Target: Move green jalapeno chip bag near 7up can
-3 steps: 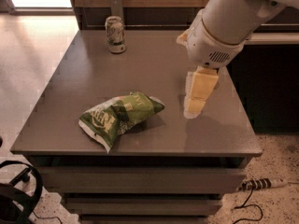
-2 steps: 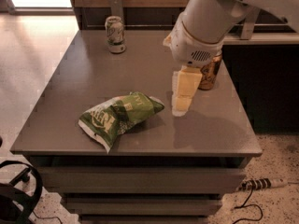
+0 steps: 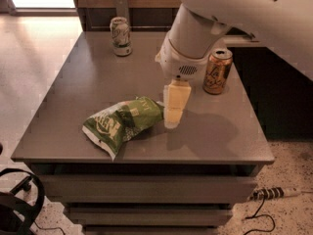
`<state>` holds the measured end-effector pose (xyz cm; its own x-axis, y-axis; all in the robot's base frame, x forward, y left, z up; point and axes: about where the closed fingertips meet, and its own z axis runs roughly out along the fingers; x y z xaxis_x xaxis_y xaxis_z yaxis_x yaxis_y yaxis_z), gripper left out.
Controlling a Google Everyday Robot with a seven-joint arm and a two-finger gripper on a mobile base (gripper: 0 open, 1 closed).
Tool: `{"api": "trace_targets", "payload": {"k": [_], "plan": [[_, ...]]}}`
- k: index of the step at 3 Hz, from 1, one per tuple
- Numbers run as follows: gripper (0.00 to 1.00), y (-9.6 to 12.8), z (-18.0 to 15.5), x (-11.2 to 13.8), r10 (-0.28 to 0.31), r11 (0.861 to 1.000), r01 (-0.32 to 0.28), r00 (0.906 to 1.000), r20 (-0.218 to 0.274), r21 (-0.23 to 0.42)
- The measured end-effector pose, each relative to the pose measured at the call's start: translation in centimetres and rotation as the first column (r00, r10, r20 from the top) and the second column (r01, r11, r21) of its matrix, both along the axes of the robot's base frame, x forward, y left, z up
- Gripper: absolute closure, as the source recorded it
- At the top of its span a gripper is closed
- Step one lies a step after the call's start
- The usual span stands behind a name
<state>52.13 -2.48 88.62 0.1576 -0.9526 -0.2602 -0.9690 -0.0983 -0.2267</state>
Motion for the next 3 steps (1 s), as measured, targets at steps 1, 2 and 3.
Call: {"api": "trace_targets", "payload": {"k": [1, 2, 3], "plan": [[0.00, 1.6, -1.7, -0.2, 0.023, 0.999, -0.023, 0.9993, -0.027, 0.031], [0.00, 3.7, -2.8, -0.8, 0.062, 0.995, -0.059, 0.9973, -0.039, 0.084], [0.00, 5.5, -3.9, -1.6, 0.093, 0.987, -0.084, 0.9940, -0.059, 0.136]]}}
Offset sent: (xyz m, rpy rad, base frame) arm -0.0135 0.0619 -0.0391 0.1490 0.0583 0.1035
